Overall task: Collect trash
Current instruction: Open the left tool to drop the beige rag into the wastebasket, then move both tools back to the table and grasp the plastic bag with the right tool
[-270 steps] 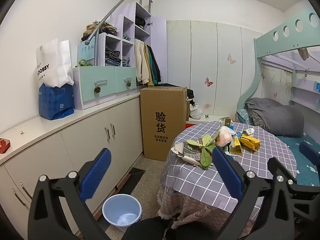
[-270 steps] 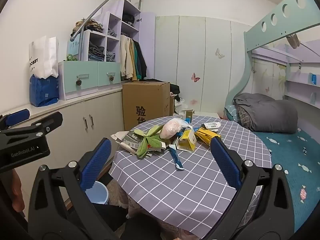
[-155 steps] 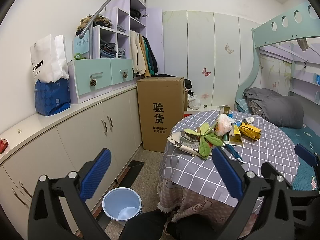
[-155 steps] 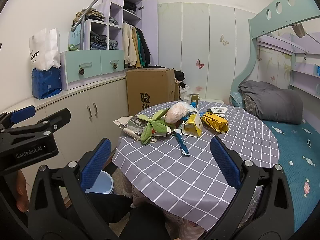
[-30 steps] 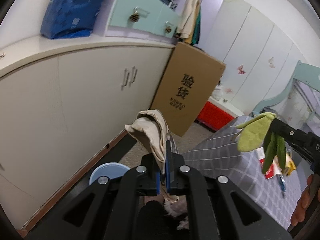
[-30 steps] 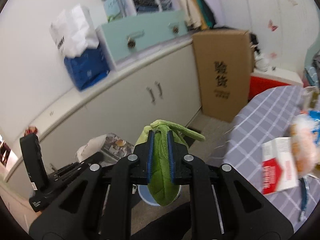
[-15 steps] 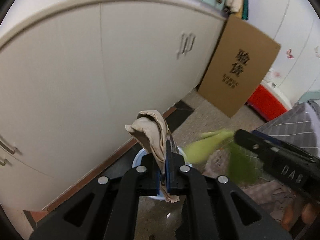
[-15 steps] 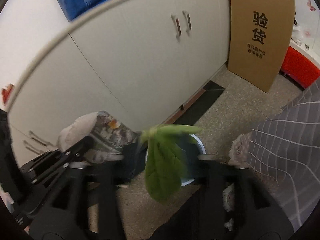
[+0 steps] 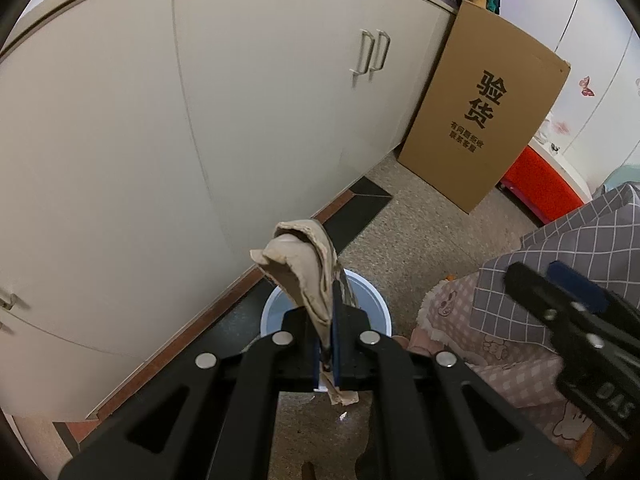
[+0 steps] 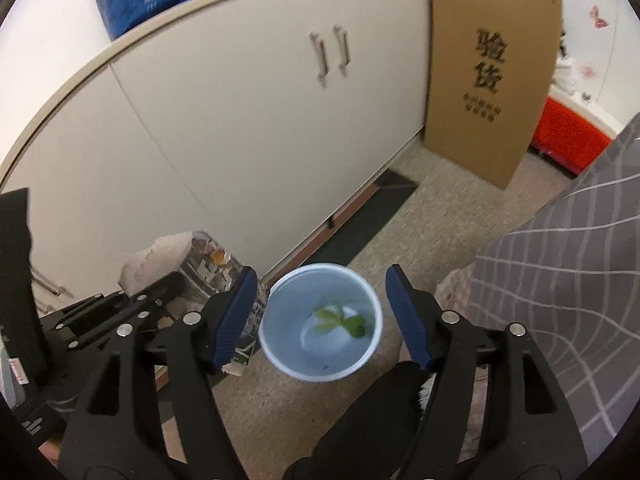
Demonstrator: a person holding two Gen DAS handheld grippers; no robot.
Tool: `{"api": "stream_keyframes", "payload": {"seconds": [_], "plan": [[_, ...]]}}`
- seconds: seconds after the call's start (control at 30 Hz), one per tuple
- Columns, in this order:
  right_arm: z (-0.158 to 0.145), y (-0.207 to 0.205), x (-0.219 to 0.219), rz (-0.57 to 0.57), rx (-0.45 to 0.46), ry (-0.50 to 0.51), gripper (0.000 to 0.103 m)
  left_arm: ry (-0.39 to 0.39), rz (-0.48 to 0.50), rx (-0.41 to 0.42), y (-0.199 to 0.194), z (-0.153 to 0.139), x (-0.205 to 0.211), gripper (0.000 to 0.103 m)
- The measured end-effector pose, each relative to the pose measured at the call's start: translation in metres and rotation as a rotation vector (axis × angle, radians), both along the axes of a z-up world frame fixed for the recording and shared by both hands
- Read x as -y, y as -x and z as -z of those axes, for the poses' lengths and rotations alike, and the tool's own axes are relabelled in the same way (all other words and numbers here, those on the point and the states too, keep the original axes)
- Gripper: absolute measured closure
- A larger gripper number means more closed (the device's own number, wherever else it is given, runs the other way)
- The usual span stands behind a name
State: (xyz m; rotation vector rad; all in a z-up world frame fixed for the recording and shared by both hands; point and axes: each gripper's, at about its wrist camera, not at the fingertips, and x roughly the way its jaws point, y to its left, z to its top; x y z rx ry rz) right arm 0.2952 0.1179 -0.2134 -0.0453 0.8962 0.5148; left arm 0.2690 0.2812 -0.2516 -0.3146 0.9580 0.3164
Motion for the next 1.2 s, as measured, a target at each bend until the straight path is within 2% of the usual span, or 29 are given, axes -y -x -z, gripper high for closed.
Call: {"api": "stream_keyframes", "payload": {"seconds": [0.3,0.4,0.47,0.5,0.53,0.7,0.83,1.2], "plan": [[-0.029,0.007,0.021,0.085,0.108,-0.066,0.032,-0.021,0.015,0.018,-0.008,-0.009,0.007,0.098],[-0.035,0.007,0.028,0.106,0.129,-0.078,0.031,-0.016,-0.002,0.043,-0.012,-0.015,0.003,0.095],[-0.037,0.006,0.032,0.115,0.124,-0.083,0.031,-0.002,-0.029,0.057,-0.014,-0.017,0.0,0.065],[-0.038,0.008,0.034,0.119,0.123,-0.086,0.031,-0.002,-0.038,0.052,-0.013,-0.017,-0.001,0.037],[-0.039,0.008,0.035,0.123,0.122,-0.089,0.031,-0.011,-0.05,0.059,-0.011,-0.019,-0.001,0.032],[-0.05,0.016,0.04,0.128,0.13,-0.098,0.031,-0.03,-0.049,0.067,0.0,-0.029,0.006,0.032],[-0.063,0.027,0.047,0.128,0.148,-0.111,0.031,-0.033,-0.054,0.109,0.014,-0.049,0.012,0.028],[-0.118,0.067,0.092,0.148,0.228,-0.186,0.027,-0.035,-0.028,0.284,0.064,-0.131,0.048,0.024]]}}
